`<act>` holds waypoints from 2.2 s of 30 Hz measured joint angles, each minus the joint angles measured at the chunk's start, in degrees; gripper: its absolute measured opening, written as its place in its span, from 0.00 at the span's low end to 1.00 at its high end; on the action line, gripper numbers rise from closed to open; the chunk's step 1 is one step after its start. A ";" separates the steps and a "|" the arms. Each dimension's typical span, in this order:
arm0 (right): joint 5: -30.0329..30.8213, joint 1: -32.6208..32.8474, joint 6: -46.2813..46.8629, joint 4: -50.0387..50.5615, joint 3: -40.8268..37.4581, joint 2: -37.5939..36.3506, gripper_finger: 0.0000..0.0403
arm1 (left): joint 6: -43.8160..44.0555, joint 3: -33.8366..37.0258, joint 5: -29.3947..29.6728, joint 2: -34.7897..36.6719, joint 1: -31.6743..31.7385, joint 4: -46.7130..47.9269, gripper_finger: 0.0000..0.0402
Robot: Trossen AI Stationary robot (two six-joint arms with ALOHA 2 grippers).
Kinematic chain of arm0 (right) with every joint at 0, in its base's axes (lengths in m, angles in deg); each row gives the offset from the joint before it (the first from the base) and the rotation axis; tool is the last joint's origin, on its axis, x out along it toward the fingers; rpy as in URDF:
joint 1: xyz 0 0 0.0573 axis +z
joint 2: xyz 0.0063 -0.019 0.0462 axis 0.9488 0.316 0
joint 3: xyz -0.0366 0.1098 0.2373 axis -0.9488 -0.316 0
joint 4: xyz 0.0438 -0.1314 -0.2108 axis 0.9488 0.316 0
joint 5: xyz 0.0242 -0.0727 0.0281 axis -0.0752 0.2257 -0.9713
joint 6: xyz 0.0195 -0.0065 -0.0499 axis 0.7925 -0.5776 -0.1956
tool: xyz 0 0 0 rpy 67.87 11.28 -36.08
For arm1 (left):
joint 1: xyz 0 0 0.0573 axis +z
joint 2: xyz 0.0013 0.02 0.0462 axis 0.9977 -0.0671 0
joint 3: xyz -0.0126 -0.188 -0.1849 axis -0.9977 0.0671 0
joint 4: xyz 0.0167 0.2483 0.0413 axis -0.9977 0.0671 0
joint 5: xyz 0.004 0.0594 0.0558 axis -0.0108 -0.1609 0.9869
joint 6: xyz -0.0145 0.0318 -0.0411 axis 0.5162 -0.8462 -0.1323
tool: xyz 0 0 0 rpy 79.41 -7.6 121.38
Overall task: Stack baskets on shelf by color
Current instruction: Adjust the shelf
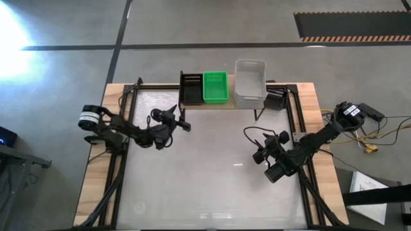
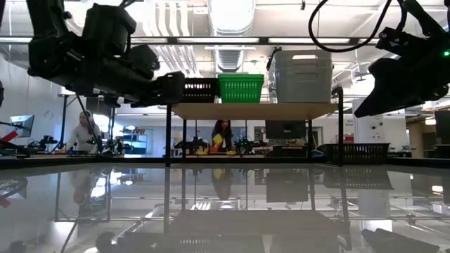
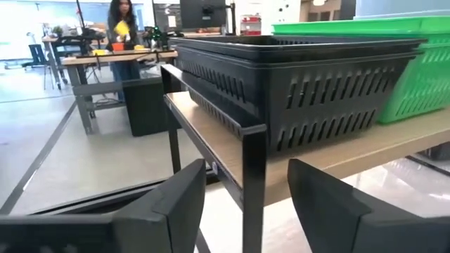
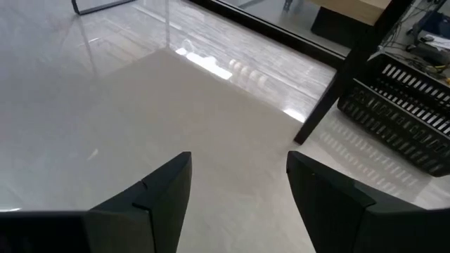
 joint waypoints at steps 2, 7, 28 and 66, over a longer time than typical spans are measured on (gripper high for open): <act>0.00 0.00 -0.15 -0.20 0.00 -0.03 0.56 | 0.00 -0.79 0.08 -0.80 0.33 -0.08 0.45; 0.02 0.00 -0.41 -0.33 0.00 -0.04 0.56 | 0.00 -2.07 0.19 -1.97 0.56 -0.09 0.40; 0.40 -0.02 -0.47 -0.07 -0.02 -0.07 0.56 | -3.04 -1.60 4.30 -1.76 0.11 -0.04 0.08; -1.59 -0.02 -1.11 -0.06 -0.04 -0.09 0.56 | -7.41 5.02 17.58 4.69 -2.18 0.32 0.09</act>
